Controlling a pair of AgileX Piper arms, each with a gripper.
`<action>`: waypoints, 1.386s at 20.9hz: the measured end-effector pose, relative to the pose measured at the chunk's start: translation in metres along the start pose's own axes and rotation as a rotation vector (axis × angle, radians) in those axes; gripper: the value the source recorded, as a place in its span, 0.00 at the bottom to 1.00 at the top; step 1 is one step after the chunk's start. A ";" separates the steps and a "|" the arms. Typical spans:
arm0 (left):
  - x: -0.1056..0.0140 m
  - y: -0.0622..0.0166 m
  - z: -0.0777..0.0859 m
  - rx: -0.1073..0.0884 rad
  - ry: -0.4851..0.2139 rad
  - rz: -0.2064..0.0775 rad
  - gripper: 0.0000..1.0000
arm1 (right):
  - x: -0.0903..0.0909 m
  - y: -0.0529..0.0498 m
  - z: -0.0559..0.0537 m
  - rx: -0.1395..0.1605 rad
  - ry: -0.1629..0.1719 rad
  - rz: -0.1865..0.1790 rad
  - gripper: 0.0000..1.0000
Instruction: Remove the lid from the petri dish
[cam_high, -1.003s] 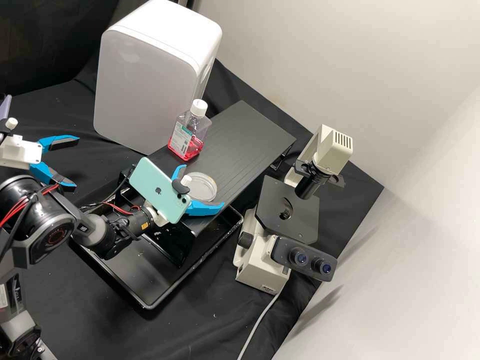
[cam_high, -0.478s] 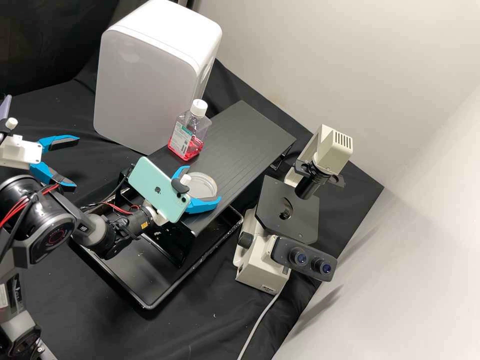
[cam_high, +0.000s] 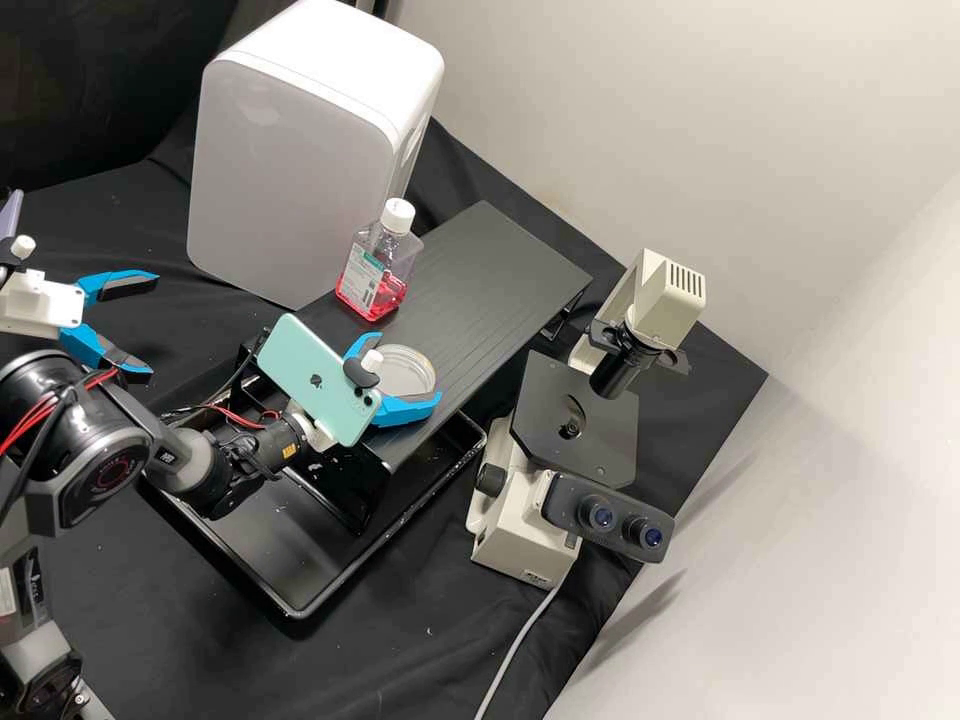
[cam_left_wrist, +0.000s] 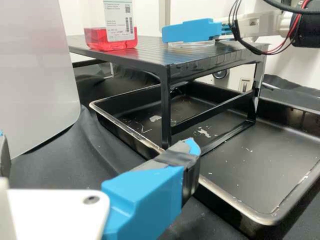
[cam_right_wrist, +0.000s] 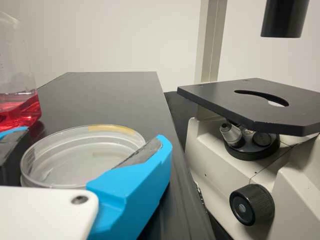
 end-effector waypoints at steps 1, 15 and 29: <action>0.000 0.0000 0.000 0.000 0.000 0.000 1.00 | 0.000 0.000 0.000 0.000 0.000 0.000 0.00; 0.000 -0.0001 0.000 0.000 -0.001 0.000 1.00 | -0.008 0.007 -0.006 0.015 0.068 0.067 0.00; 0.000 -0.0002 0.001 0.000 -0.001 0.000 1.00 | -0.014 -0.002 -0.026 0.019 0.143 0.037 0.00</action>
